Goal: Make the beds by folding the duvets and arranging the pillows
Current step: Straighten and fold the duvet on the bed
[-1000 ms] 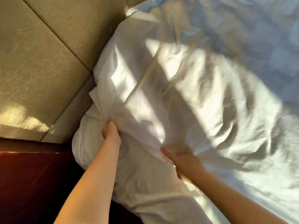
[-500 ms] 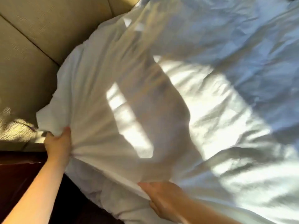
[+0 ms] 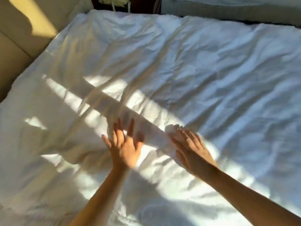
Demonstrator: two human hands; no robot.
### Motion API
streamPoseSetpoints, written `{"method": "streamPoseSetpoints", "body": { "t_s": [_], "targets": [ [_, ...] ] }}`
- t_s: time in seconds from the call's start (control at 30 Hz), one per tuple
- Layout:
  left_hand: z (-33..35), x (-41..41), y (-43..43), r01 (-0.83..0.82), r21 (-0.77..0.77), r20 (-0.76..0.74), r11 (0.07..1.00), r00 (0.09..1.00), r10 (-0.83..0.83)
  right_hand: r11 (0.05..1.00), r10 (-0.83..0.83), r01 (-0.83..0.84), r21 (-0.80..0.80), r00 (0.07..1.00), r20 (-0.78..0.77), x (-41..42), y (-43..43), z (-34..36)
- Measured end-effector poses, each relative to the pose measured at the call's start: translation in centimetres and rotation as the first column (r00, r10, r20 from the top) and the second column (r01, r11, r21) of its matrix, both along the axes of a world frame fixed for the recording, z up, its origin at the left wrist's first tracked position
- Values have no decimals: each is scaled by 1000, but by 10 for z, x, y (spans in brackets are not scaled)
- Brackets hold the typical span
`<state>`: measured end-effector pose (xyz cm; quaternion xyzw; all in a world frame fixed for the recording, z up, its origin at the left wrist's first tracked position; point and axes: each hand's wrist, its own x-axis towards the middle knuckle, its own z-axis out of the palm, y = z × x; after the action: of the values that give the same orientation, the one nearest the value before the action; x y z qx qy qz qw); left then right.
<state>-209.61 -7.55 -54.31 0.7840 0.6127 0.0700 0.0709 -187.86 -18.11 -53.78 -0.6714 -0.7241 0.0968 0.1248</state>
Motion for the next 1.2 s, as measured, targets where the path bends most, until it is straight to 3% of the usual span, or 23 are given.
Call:
{"method": "streamPoseSetpoints", "body": {
  "t_s": [0.1,0.17,0.27,0.37,0.43,0.47,0.53,0.57,0.73,0.87,0.97,1.1,1.2],
  "targets": [
    [-13,79,-42,114,-249,-39,962,991,-128,921,-342,366,-133,924,173,122,-48,-9],
    [-21,113,-58,71,-301,1,951,997,-75,816,-492,543,-198,832,257,195,-100,-16],
    [-23,144,-71,-89,-387,56,918,991,120,735,-575,650,-193,748,332,274,-171,-16],
    [-13,201,-98,19,-454,433,891,879,202,676,-627,706,-211,701,340,331,-235,-15],
    [-4,257,-129,-28,-495,553,869,761,339,632,-663,743,-220,665,343,369,-279,-16],
    [-6,285,-147,-89,-523,515,847,759,398,632,-658,739,-232,670,342,387,-301,-17],
    [-7,337,-195,-83,-445,109,892,983,146,683,-600,690,-240,717,355,422,-338,-19],
    [-13,368,-222,-31,-426,-18,904,1000,25,710,-570,663,-239,740,357,438,-356,-19],
    [-10,525,-350,107,-483,0,869,992,-122,744,-551,629,-227,769,325,529,-447,-12],
    [-10,629,-431,227,-546,46,807,969,-241,607,-653,733,-306,680,333,610,-520,-7],
    [-28,671,-442,151,-569,3,808,983,-182,542,-647,749,-381,661,380,650,-554,-13],
    [-49,699,-416,12,-585,-114,811,989,-97,512,-640,677,-529,711,292,676,-536,-29],
    [-58,705,-402,47,-599,-120,799,982,-148,533,-610,615,-581,755,241,689,-519,-32]
  ]
}}
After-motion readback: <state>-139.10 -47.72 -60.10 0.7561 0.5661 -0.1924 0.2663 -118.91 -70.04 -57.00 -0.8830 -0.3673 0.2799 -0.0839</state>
